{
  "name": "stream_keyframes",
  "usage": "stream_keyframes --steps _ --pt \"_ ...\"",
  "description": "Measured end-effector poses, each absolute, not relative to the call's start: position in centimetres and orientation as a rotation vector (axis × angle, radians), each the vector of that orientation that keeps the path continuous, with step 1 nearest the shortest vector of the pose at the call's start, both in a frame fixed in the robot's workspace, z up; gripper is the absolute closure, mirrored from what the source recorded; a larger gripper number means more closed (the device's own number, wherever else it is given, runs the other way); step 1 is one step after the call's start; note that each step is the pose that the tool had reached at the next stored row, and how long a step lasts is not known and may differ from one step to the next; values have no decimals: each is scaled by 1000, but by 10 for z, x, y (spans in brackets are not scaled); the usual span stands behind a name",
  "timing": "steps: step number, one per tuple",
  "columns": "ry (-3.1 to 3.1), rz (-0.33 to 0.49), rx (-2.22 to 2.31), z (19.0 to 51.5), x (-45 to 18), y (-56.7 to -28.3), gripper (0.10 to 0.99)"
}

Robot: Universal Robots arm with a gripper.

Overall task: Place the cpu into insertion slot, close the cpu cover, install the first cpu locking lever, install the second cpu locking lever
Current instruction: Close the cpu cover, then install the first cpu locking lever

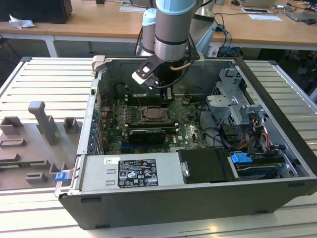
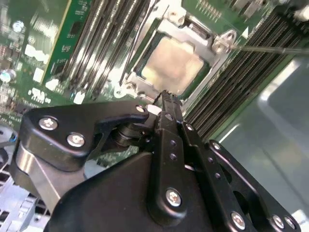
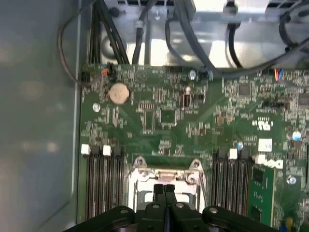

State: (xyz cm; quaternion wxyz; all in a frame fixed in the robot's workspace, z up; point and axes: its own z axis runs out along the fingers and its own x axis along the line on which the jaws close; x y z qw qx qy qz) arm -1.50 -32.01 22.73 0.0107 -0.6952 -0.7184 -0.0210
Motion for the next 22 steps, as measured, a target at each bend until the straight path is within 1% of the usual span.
stream_keyframes --steps 8,22 --pt "-2241 -64 -2169 225 -32 -320 980" --pt "-2241 -64 -2169 226 -36 -320 980"
